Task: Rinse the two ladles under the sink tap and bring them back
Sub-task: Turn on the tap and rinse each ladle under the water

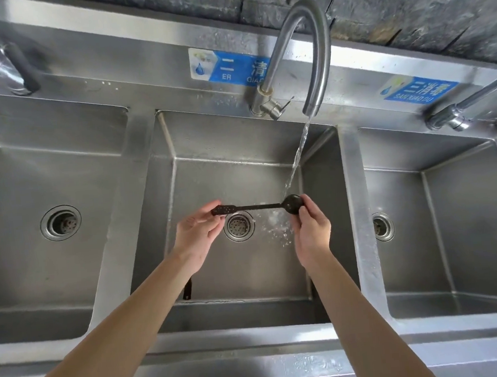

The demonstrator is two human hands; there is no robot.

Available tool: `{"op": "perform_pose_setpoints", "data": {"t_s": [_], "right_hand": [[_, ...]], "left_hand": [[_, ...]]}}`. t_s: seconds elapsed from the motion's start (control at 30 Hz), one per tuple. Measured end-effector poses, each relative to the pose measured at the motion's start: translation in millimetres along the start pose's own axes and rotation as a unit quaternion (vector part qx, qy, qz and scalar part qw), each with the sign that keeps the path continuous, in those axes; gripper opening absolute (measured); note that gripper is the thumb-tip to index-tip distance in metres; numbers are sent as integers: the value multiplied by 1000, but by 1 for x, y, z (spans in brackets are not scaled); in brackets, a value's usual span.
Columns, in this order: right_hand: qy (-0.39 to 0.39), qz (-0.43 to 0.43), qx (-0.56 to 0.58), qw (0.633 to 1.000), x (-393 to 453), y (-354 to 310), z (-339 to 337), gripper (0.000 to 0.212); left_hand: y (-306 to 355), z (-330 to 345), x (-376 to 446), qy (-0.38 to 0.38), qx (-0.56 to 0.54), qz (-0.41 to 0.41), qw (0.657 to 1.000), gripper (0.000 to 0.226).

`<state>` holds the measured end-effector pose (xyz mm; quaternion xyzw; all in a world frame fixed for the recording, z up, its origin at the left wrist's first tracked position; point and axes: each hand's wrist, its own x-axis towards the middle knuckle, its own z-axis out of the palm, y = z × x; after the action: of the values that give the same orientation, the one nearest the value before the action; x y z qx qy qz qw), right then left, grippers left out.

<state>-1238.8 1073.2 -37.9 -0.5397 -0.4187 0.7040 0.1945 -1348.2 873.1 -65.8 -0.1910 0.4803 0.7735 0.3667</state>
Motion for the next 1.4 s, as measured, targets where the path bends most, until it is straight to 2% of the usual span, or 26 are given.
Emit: {"op": "perform_pose_setpoints", "data": {"t_s": [0.2, 0.27, 0.37, 0.43, 0.5, 0.57, 0.67, 0.8, 0.93, 1.13, 1.23, 1.4], "right_hand": [[5, -69, 40, 997, 2, -31, -25, 36], [7, -87, 54, 995, 3, -39, -32, 35], [15, -101, 75, 992, 5, -46, -40, 28], [15, -98, 77, 992, 6, -49, -47, 20], [16, -94, 54, 994, 8, -50, -54, 22], [21, -80, 20, 996, 11, -50, -60, 26], [11, -49, -25, 998, 21, -45, -67, 20], [3, -18, -177, 984, 42, -22, -74, 32], [28, 40, -239, 970, 67, 17, -81, 32], [63, 111, -236, 963, 103, 81, -97, 27], [49, 140, -203, 968, 118, 109, -102, 32], [74, 137, -199, 967, 144, 143, -110, 40]], "left_hand": [[-7, 38, 16, -50, 15, -14, 999, 36], [-10, 47, 20, -58, 59, -16, 996, 39], [-16, 54, 23, -59, 184, 10, 981, 44], [-18, 58, 19, -76, 251, 42, 964, 36], [-22, 60, 16, -93, 295, 57, 949, 32], [-27, 58, 13, -101, 314, 43, 943, 28], [-38, 48, 11, -121, 360, -9, 925, 16], [-62, 27, 11, -148, 473, -83, 865, 15], [-98, 9, 17, -156, 521, -137, 828, 18], [-151, 1, 34, -152, 586, -133, 785, 20], [-176, 0, 46, -116, 587, -167, 784, 20], [-217, -4, 73, -77, 620, -192, 757, 27]]}}
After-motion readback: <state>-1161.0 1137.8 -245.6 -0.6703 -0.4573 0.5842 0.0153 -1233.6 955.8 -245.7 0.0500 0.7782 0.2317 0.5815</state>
